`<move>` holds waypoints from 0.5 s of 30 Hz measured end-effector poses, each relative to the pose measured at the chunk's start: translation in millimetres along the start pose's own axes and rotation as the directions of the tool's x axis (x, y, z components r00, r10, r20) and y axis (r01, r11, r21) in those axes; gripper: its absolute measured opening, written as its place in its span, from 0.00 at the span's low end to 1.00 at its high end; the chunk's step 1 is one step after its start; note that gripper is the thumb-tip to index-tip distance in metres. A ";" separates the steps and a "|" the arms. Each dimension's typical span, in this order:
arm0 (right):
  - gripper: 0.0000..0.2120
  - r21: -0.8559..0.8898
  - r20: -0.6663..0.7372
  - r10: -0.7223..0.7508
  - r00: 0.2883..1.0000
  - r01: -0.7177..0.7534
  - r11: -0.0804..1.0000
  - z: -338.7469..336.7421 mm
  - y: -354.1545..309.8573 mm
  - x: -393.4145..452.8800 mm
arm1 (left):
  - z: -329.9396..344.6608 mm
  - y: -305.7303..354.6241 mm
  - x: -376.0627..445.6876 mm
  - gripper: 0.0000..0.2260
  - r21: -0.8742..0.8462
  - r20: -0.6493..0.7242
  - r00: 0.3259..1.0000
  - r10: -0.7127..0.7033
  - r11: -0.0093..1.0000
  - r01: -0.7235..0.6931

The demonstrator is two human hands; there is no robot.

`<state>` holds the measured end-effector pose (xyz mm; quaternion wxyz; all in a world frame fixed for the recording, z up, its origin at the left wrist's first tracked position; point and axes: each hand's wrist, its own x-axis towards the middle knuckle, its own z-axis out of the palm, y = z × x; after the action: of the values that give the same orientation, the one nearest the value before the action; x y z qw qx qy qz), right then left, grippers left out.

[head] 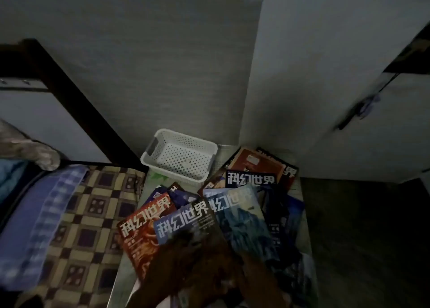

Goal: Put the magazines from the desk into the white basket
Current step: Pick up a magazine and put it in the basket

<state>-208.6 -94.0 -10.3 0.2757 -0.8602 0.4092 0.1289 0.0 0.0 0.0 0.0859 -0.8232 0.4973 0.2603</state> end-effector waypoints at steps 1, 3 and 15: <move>0.26 0.033 -0.022 0.040 0.999 -0.039 0.999 11.9 -10.0 16.1 | 7.1 -0.4 19.7 0.38 0.007 -0.072 0.996 0.059 0.998 -0.058; 0.26 -0.027 -0.054 0.088 0.995 -0.089 0.996 28.1 -18.6 49.4 | 36.1 -8.2 53.1 0.30 -0.151 -0.236 0.971 0.037 0.986 -0.075; 0.40 -0.121 -0.674 -0.152 0.722 0.095 0.988 125.2 26.3 101.6 | 116.8 -48.0 112.1 0.21 -0.094 -0.727 0.683 0.063 0.977 -0.191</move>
<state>-164.3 -99.2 -167.5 0.0809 -0.8828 0.4182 -0.1982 42.9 -16.5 -162.5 -0.2014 -0.8267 0.5240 -0.0383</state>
